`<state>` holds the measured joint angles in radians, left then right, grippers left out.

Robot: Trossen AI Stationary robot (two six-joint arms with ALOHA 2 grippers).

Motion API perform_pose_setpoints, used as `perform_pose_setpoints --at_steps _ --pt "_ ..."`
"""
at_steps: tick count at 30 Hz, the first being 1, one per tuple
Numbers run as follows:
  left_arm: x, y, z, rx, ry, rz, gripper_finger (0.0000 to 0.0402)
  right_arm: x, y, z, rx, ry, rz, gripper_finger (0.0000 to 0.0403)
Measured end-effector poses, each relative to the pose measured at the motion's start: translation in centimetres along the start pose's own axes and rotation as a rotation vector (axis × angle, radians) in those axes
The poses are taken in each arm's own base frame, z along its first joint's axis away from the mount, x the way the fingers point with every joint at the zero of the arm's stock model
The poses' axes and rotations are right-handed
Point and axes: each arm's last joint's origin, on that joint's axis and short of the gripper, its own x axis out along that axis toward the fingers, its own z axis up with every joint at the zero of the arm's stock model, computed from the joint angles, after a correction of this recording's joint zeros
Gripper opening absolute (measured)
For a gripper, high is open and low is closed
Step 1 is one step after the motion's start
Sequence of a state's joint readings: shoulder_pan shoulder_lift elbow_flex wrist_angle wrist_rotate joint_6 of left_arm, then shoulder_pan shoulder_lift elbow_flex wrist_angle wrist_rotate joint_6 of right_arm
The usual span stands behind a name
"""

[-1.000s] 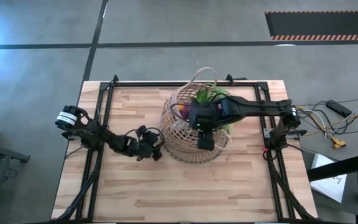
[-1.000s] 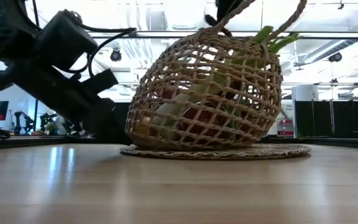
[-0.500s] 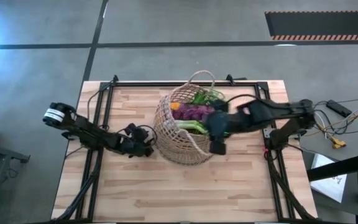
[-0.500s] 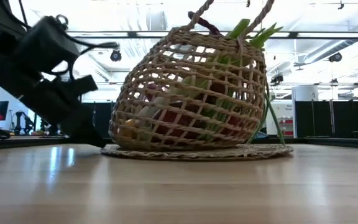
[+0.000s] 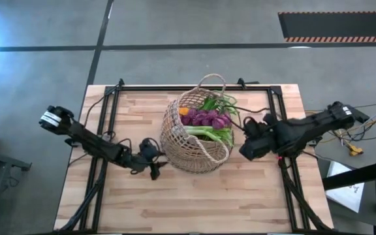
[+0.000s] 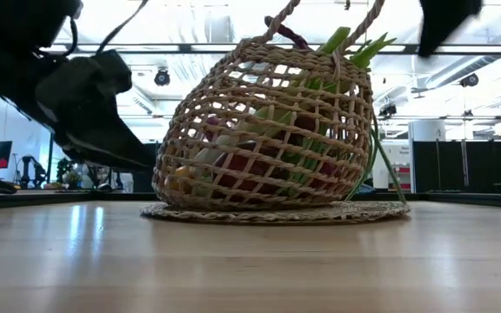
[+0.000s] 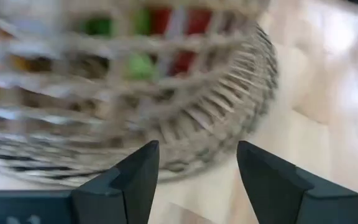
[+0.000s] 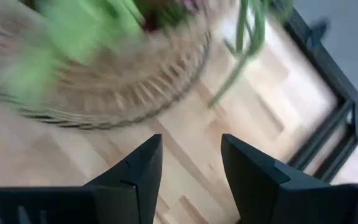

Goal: Build produce basket
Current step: Adjust the basket to the center of the table, then return to Home Position

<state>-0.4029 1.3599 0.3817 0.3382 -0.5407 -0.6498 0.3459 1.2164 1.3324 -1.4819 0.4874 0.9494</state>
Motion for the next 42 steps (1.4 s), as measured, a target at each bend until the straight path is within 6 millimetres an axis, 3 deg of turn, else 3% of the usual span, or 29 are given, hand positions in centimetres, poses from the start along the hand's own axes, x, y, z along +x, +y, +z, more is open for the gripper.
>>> perform_pose_setpoints --at_steps 7,13,17,22,28,33,36,42 --pt "2.4 -0.2 -1.6 -0.002 -0.041 0.054 0.0201 9.3 2.8 -3.7 0.039 -0.074 0.072 0.0153" --pt "4.7 0.3 -2.2 0.006 -0.041 0.151 0.0201 16.4 4.1 -5.6 0.056 -0.151 0.068 0.0113" --pt "5.2 1.4 -2.0 0.007 -0.026 0.208 0.0201 19.5 4.4 -7.0 0.068 -0.099 0.011 0.0078" --pt "5.3 3.6 -0.7 0.074 -0.007 0.309 0.0201 21.1 6.4 -8.0 0.06 -0.087 0.004 0.004" --pt "4.2 5.7 1.7 0.154 0.012 0.399 0.0201 20.4 11.5 -7.1 0.059 -0.223 0.162 0.0018" --pt "1.6 6.2 2.7 0.178 0.066 0.427 0.0201 17.6 14.5 -6.5 -0.077 -0.267 0.259 0.0017" --pt "-0.2 6.0 3.2 0.18 0.068 0.408 0.0201 14.7 15.2 -6.0 -0.13 -0.317 0.312 0.0017" --pt "-3.0 4.6 4.3 0.15 -0.027 0.289 0.0201 8.8 14.4 -5.8 -0.162 -0.461 0.271 0.0017"
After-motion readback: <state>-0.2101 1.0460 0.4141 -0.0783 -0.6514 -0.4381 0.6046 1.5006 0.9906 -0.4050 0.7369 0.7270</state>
